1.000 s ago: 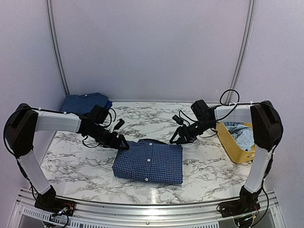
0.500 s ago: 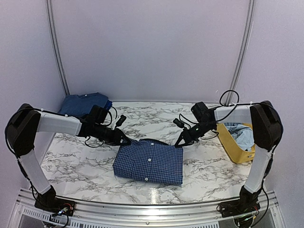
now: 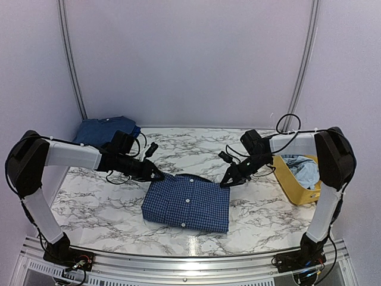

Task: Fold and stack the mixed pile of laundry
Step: Adjust the square-folded T-shirt at the center of the board.

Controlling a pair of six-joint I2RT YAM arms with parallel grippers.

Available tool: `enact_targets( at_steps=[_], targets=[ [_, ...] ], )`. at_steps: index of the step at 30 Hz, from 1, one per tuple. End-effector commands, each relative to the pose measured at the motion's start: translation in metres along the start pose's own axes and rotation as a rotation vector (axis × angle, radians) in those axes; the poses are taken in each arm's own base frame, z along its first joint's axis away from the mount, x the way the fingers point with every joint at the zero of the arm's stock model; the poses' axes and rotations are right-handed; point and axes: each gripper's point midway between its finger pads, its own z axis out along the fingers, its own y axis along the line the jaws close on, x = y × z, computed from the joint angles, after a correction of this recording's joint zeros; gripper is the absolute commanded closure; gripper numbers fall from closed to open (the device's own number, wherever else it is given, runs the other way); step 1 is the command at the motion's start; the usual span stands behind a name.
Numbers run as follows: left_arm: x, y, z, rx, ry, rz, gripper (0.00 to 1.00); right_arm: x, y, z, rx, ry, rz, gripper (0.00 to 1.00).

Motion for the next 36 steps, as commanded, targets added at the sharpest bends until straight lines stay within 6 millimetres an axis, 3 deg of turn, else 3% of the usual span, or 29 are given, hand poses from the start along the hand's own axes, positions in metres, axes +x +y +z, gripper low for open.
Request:
enact_targets(
  at_steps=[1, 2, 6, 8, 11, 15, 19, 24, 27, 32, 36],
  targets=[
    [-0.014, -0.015, -0.012, 0.029, -0.048, 0.032, 0.81, 0.002, 0.011, -0.006, -0.009, -0.001, -0.024, 0.95],
    [-0.016, -0.020, -0.015, 0.036, -0.055, 0.037, 0.82, 0.000, 0.012, -0.010, 0.001, -0.010, -0.030, 1.00],
    [-0.029, -0.038, -0.027, 0.061, -0.064, 0.061, 0.90, -0.009, 0.024, -0.029, 0.030, -0.054, -0.052, 1.00],
    [-0.032, -0.046, -0.031, 0.070, -0.054, 0.060, 1.00, -0.015, 0.025, -0.039, 0.050, -0.077, -0.056, 1.00],
    [-0.048, -0.046, -0.034, 0.041, -0.071, 0.060, 1.00, -0.024, 0.017, -0.051, 0.074, -0.121, -0.035, 1.00],
    [-0.062, -0.017, -0.018, -0.019, -0.067, 0.027, 1.00, -0.030, -0.019, -0.042, 0.116, -0.119, 0.026, 1.00],
    [-0.068, 0.021, 0.024, -0.051, -0.020, -0.015, 1.00, -0.035, -0.057, -0.016, 0.159, -0.091, 0.076, 1.00],
    [-0.064, 0.075, 0.067, -0.083, 0.024, -0.134, 1.00, -0.049, -0.089, 0.007, 0.206, -0.071, 0.099, 1.00],
    [-0.056, 0.099, 0.082, -0.094, 0.052, -0.192, 1.00, -0.043, -0.112, 0.019, 0.263, -0.019, 0.113, 1.00],
    [-0.020, 0.116, 0.081, -0.123, 0.112, -0.244, 1.00, -0.036, -0.118, 0.023, 0.275, 0.017, 0.106, 1.00],
    [0.005, 0.106, 0.062, -0.123, 0.144, -0.221, 1.00, -0.028, -0.090, 0.009, 0.238, 0.004, 0.070, 1.00]
  ],
)
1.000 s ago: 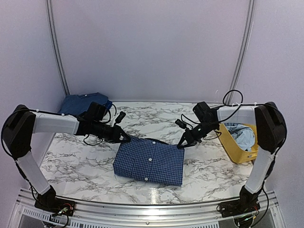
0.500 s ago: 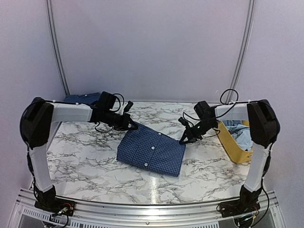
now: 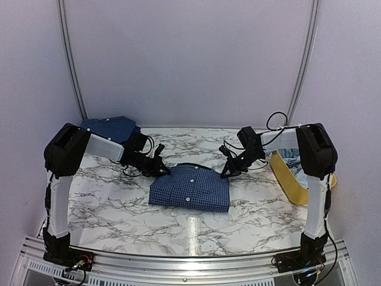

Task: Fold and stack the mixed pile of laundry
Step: Adjust the square-folded T-shirt at the center of the board.

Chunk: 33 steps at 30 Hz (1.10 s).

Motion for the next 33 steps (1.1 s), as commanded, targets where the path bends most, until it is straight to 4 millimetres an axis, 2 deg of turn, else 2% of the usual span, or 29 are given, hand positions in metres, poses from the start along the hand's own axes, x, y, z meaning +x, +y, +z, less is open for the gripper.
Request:
enact_targets(
  at_steps=[1, 4, 7, 10, 13, 17, 21, 23, 24, 25, 27, 28, 30, 33],
  targets=[
    [0.057, 0.019, -0.018, -0.082, 0.109, -0.055, 1.00, 0.029, 0.000, -0.011, 0.059, 0.051, -0.004, 1.00],
    [0.056, -0.002, -0.039, -0.063, 0.072, -0.009, 1.00, 0.016, 0.024, -0.034, 0.024, -0.014, -0.034, 1.00],
    [0.042, -0.024, -0.057, -0.049, 0.012, 0.045, 1.00, -0.004, 0.049, -0.052, -0.026, -0.066, -0.054, 1.00],
    [0.028, -0.031, -0.064, -0.048, -0.027, 0.060, 1.00, -0.017, 0.059, -0.056, -0.048, -0.091, -0.079, 1.00],
    [0.023, -0.018, -0.056, -0.058, -0.032, 0.022, 1.00, -0.017, 0.048, -0.041, -0.035, -0.063, -0.067, 1.00],
    [0.032, 0.015, -0.036, -0.120, -0.004, -0.043, 1.00, -0.010, 0.021, -0.009, -0.004, -0.020, -0.034, 1.00],
    [0.030, 0.039, -0.028, -0.198, -0.016, -0.071, 0.96, -0.022, 0.007, 0.004, 0.038, -0.039, -0.016, 1.00],
    [0.022, 0.043, -0.030, -0.224, -0.039, -0.073, 0.80, -0.032, 0.005, 0.001, 0.062, -0.061, -0.017, 1.00],
    [0.017, 0.042, -0.035, -0.232, -0.054, -0.071, 0.66, -0.038, 0.004, -0.003, 0.080, -0.071, -0.018, 1.00],
    [0.011, 0.040, -0.041, -0.247, -0.077, -0.064, 0.51, -0.048, 0.003, -0.011, 0.105, -0.093, -0.023, 0.93],
    [-0.008, 0.030, -0.063, -0.286, -0.144, -0.024, 0.22, -0.063, 0.005, -0.032, 0.136, -0.140, -0.032, 0.72],
    [-0.018, 0.022, -0.075, -0.306, -0.176, 0.006, 0.04, -0.072, 0.007, -0.046, 0.150, -0.172, -0.038, 0.62],
    [-0.038, 0.001, -0.104, -0.346, -0.237, 0.065, 0.01, -0.090, 0.016, -0.078, 0.173, -0.245, -0.067, 0.43],
    [-0.065, -0.042, -0.152, -0.367, -0.346, 0.177, 0.01, -0.114, 0.045, -0.129, 0.180, -0.356, -0.140, 0.27]
  ],
)
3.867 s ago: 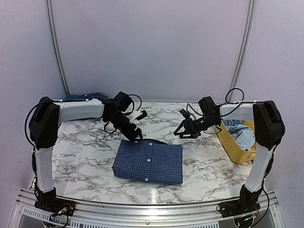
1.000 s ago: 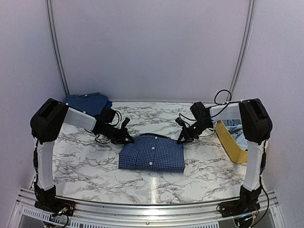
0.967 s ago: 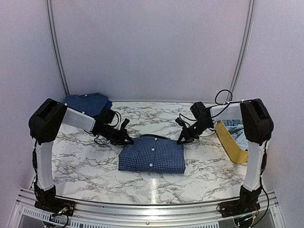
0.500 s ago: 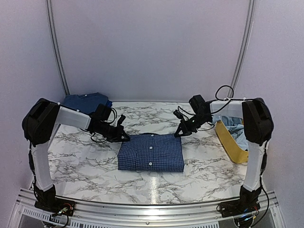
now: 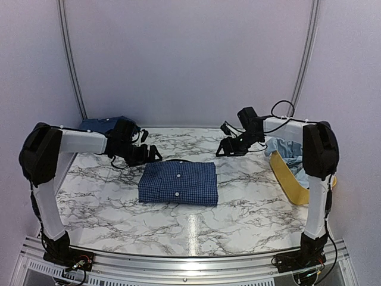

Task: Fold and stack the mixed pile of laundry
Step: Adjust the square-folded T-shirt at the center of the board, then smooth out the square-folded T-shirt at the center of the board.

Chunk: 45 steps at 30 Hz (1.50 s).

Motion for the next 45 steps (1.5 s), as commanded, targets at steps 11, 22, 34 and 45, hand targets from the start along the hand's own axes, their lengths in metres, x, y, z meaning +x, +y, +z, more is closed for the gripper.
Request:
enact_targets(
  at_steps=[11, 22, 34, 45],
  targets=[
    [-0.046, -0.098, -0.148, 0.169, -0.244, 0.006, 0.01, -0.033, 0.156, -0.116, -0.425, -0.225, -0.038, 0.12],
    [0.083, -0.156, -0.079, 0.429, 0.065, -0.136, 0.01, 0.062, 0.229, -0.027, -0.710, 0.049, 0.139, 0.11],
    [0.135, -0.068, 0.008, 0.308, 0.155, -0.343, 0.01, 0.160, 0.127, 0.068, -0.570, 0.274, 0.389, 0.11],
    [0.065, -0.134, -0.056, 0.398, 0.020, -0.155, 0.01, 0.075, 0.155, -0.004, -0.638, 0.096, 0.173, 0.12]
  ],
)
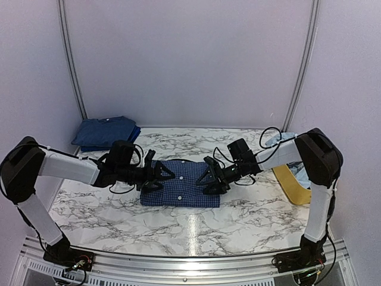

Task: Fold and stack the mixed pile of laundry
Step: Smooth out the square-folded T-shirt at the center of the board.

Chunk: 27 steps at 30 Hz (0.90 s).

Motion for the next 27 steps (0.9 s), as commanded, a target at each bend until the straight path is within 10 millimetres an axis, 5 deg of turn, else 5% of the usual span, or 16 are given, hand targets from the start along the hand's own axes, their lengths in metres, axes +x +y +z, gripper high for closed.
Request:
enact_targets(
  at_steps=[1, 4, 9, 14, 17, 20, 23, 27],
  targets=[
    [-0.036, -0.044, -0.007, 0.019, -0.055, 0.115, 0.01, -0.040, 0.046, -0.018, -0.012, -0.077, -0.096, 0.12],
    [-0.056, -0.035, 0.007, -0.002, -0.068, 0.099, 0.01, -0.065, 0.052, -0.014, -0.037, -0.111, -0.101, 0.12],
    [-0.084, -0.002, 0.034, -0.050, -0.083, 0.079, 0.01, -0.094, 0.020, 0.006, -0.053, -0.139, -0.068, 0.12],
    [-0.079, 0.056, 0.051, -0.091, -0.079, -0.026, 0.01, -0.078, -0.050, 0.020, 0.010, -0.100, 0.030, 0.13],
    [-0.055, 0.059, 0.051, -0.086, -0.042, -0.044, 0.01, -0.061, -0.066, 0.021, 0.035, -0.054, 0.037, 0.14],
    [-0.059, 0.035, 0.032, -0.044, -0.067, -0.018, 0.01, -0.064, -0.039, 0.010, -0.008, -0.045, -0.002, 0.14],
    [-0.085, 0.006, 0.012, 0.000, -0.129, 0.008, 0.01, -0.086, 0.007, -0.014, -0.065, -0.094, -0.082, 0.13],
    [-0.110, -0.008, 0.014, 0.011, -0.151, 0.043, 0.01, -0.111, 0.027, -0.033, -0.100, -0.146, -0.112, 0.13]
  ],
)
